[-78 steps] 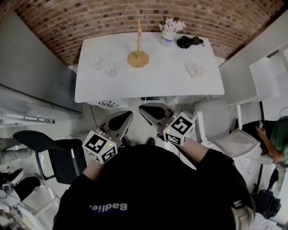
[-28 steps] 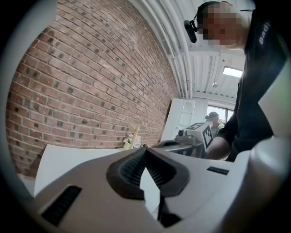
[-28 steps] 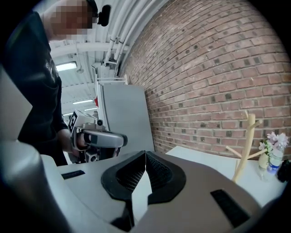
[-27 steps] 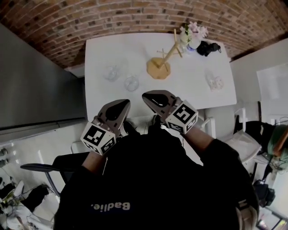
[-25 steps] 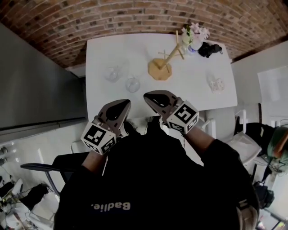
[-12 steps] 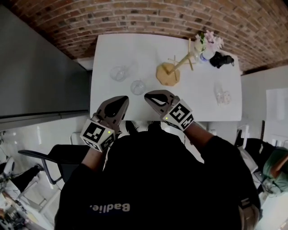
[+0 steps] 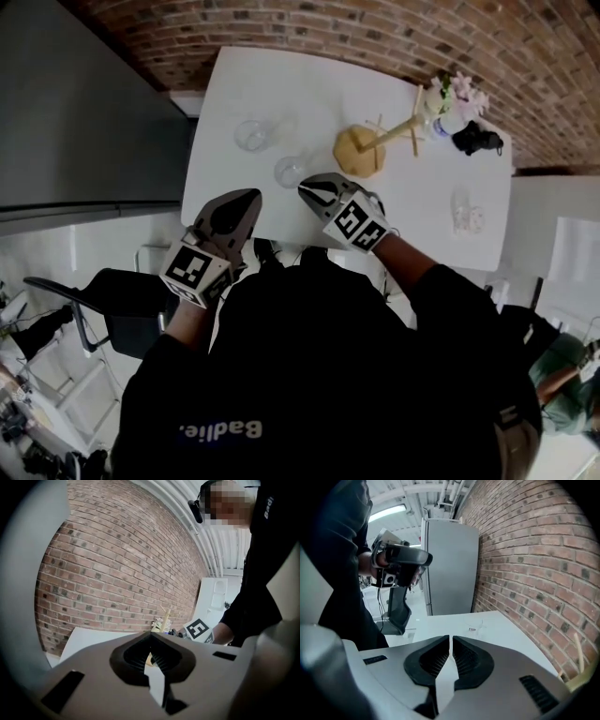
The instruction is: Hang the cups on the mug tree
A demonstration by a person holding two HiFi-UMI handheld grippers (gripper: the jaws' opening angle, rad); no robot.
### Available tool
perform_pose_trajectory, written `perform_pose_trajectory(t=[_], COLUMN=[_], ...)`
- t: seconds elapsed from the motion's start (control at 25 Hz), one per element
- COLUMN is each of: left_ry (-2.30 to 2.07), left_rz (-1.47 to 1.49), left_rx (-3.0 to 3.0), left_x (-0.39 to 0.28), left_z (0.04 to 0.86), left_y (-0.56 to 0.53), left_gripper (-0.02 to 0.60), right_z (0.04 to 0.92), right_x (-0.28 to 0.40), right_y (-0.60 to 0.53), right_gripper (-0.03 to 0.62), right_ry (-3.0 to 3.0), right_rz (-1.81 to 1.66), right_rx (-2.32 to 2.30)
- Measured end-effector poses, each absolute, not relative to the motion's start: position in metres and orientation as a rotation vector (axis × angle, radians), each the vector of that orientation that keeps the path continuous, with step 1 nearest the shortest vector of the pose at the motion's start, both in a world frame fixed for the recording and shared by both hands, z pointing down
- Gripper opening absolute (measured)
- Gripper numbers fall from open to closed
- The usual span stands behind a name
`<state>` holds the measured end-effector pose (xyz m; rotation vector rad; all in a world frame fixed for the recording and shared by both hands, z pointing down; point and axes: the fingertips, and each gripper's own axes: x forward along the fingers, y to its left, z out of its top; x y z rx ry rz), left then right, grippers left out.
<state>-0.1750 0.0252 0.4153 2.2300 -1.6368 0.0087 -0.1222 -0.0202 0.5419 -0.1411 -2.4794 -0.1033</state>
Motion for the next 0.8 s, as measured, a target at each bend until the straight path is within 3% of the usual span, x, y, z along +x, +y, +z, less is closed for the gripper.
perform_pose_trajectory(t=[0.12, 0.24, 0.8], left_ry=[-1.662, -1.679, -1.815], left_rz=[-0.003, -0.001, -0.046], left_rx=[2.201, 2.166, 2.085], left_x=[-0.177, -0.179, -0.204], left_z=[0.416, 0.416, 0.421], left_y=[0.025, 0.028, 0.051], left_gripper=[0.003, 0.003, 0.003], right_z=[0.561, 0.572, 0.636], right_x=[-0.126, -0.134, -0.151], right_y=[-0.021, -0.021, -0.004], right_gripper=[0.045, 0.107, 0.123], right_ry=[-2.415, -2.358, -1.884], right_rz=[-0.134, -0.208, -0.680], right_rx=[-0.188, -0.259, -0.582])
